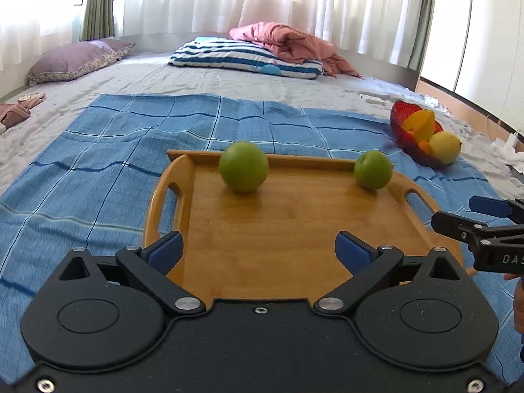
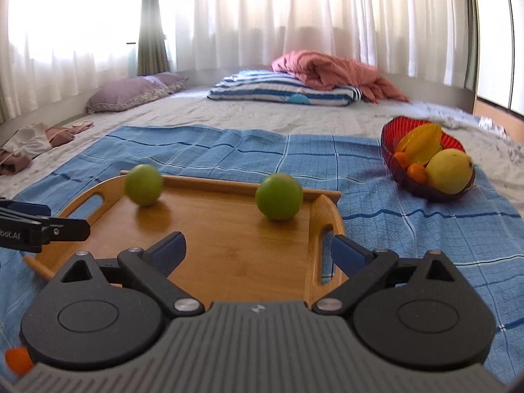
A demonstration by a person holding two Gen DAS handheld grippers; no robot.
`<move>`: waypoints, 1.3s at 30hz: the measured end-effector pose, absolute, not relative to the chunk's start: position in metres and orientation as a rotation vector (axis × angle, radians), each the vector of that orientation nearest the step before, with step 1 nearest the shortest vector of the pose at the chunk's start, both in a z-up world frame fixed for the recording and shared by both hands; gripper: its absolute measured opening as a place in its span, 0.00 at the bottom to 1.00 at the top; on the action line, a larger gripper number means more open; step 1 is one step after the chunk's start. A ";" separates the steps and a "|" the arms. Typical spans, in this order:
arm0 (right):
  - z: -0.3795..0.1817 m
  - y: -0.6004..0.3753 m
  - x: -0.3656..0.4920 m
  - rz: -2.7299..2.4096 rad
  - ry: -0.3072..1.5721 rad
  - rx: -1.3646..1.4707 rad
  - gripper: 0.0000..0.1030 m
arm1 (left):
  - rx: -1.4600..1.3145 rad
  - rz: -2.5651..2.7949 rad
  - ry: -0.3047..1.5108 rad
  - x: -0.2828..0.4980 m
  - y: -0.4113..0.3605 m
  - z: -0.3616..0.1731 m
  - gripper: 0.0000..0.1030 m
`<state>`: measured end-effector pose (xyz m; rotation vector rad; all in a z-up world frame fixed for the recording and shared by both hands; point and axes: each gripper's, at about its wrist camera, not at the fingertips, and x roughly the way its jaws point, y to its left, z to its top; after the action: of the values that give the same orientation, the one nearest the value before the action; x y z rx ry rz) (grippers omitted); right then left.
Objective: Organize fruits
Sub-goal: 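Move both open tools back from the tray toward the oranges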
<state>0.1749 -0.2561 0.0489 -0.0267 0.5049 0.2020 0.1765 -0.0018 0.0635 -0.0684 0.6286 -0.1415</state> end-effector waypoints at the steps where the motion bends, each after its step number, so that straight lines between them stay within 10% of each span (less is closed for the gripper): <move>1: 0.049 -0.258 0.169 0.206 0.496 -0.027 0.99 | -0.070 -0.139 0.616 0.170 -0.003 0.064 0.97; 39: -0.004 -0.250 0.042 0.113 0.327 -0.068 1.00 | 0.000 -0.148 0.526 0.050 -0.010 0.025 0.99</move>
<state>0.0418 -0.2498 -0.0036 -0.0677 0.3274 0.1131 0.0503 -0.0103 0.0245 0.0004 0.5264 -0.1476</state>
